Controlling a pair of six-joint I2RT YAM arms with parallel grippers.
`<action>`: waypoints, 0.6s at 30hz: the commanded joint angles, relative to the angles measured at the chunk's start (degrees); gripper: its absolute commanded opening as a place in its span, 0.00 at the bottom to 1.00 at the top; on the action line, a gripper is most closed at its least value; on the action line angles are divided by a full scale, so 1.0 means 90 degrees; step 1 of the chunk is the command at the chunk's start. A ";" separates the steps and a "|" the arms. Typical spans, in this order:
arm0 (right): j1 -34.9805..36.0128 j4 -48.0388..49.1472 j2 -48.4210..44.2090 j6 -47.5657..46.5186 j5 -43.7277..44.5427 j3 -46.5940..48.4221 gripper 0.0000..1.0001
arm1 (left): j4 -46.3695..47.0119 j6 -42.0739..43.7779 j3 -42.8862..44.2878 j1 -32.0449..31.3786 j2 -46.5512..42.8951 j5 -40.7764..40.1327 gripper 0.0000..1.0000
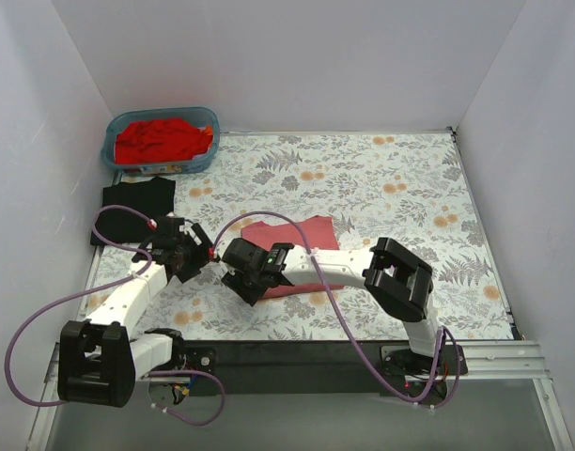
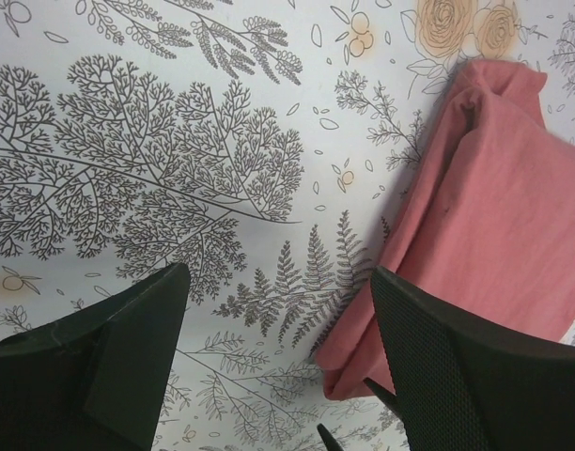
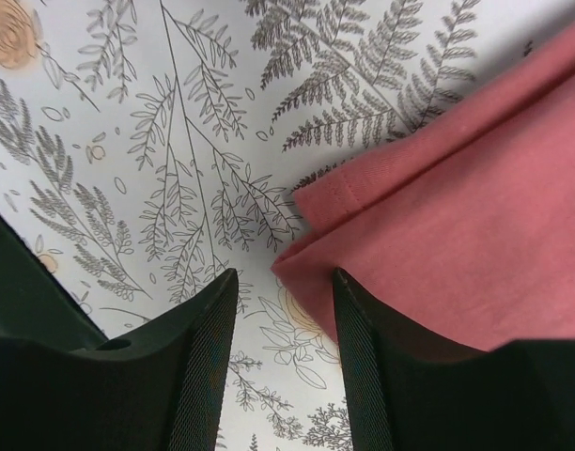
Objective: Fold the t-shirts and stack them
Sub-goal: Neatly place the folded tshirt to the corner
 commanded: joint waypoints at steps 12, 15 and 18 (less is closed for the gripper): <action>0.0223 -0.0638 0.0710 -0.0082 0.1167 0.0401 0.24 | 0.0337 -0.0013 -0.0072 0.0053 0.0061 0.0440 0.77; 0.0184 -0.0483 0.0457 -0.0092 0.1149 0.0255 0.01 | 0.0474 0.0045 -0.0170 0.0053 0.0100 0.0889 0.79; 0.0097 -0.0160 -0.0049 -0.0024 0.0905 -0.0116 0.01 | 0.0523 0.0006 -0.0209 0.0053 0.0168 0.1085 0.86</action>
